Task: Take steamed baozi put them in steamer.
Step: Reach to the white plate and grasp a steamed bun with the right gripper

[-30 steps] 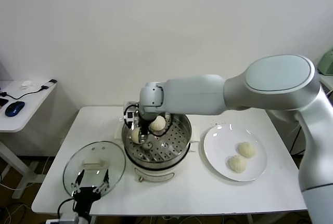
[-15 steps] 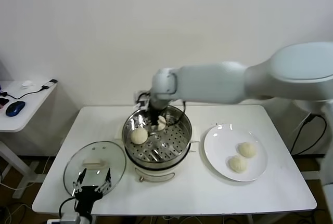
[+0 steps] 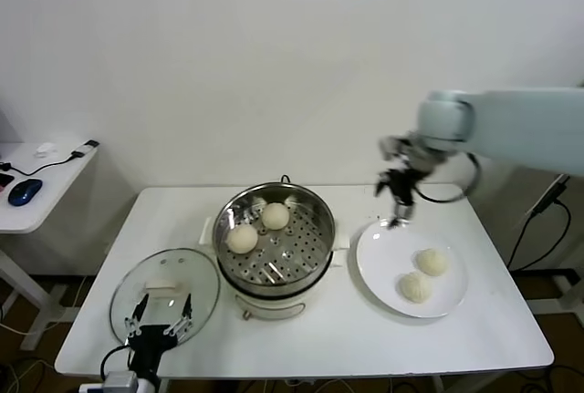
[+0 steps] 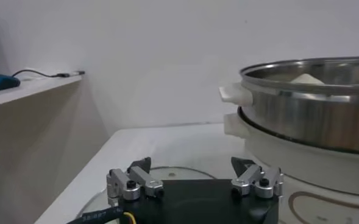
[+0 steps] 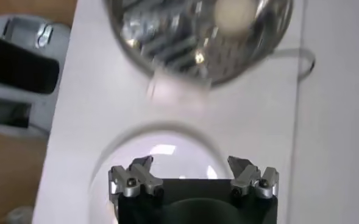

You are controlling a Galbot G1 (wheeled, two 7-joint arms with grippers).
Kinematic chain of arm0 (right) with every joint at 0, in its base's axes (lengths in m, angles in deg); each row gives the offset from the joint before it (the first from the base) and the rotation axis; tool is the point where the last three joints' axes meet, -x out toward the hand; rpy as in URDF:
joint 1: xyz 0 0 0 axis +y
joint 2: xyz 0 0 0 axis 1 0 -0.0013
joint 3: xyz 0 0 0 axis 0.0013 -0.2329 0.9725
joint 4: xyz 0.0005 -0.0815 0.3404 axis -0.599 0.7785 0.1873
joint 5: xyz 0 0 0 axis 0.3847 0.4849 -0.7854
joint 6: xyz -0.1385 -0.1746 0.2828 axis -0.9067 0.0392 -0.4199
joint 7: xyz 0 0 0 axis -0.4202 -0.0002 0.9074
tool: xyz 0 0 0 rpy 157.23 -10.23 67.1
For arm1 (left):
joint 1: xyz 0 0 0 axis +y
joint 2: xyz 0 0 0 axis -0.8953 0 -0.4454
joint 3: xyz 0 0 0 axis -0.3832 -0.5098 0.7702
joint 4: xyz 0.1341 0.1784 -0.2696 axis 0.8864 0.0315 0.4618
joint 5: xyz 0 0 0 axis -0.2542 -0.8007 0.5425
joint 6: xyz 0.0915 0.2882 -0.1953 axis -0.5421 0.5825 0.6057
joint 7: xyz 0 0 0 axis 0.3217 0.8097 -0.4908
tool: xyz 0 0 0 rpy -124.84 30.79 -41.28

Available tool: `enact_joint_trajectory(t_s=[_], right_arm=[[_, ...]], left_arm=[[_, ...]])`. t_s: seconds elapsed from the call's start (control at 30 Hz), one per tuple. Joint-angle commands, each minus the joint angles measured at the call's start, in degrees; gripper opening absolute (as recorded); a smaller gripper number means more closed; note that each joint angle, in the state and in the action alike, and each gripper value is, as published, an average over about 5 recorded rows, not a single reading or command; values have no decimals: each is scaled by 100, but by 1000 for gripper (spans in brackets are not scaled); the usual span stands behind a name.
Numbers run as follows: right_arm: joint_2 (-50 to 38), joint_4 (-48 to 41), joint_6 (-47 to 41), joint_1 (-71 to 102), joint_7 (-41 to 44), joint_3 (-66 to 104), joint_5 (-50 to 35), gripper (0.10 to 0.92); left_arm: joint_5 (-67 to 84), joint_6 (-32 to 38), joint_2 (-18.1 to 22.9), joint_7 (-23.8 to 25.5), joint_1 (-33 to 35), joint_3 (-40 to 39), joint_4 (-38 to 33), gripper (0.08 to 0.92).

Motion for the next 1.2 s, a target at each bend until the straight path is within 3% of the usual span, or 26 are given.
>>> enact_joint_trajectory(t_s=[0.03, 0.57, 1.2], right_arm=[[-1357, 275, 89, 844, -36, -18, 1079, 823], [-1035, -573, -235, 3011, -409, 1587, 1358, 823], [-672, -948, -404, 3686, -602, 2373, 1618, 823]], left_arm=[[-2, -5, -7, 2, -4, 0, 3, 823], [18, 32, 11, -4, 39, 82, 71, 823], [-6, 50, 17, -19, 63, 63, 115, 823]])
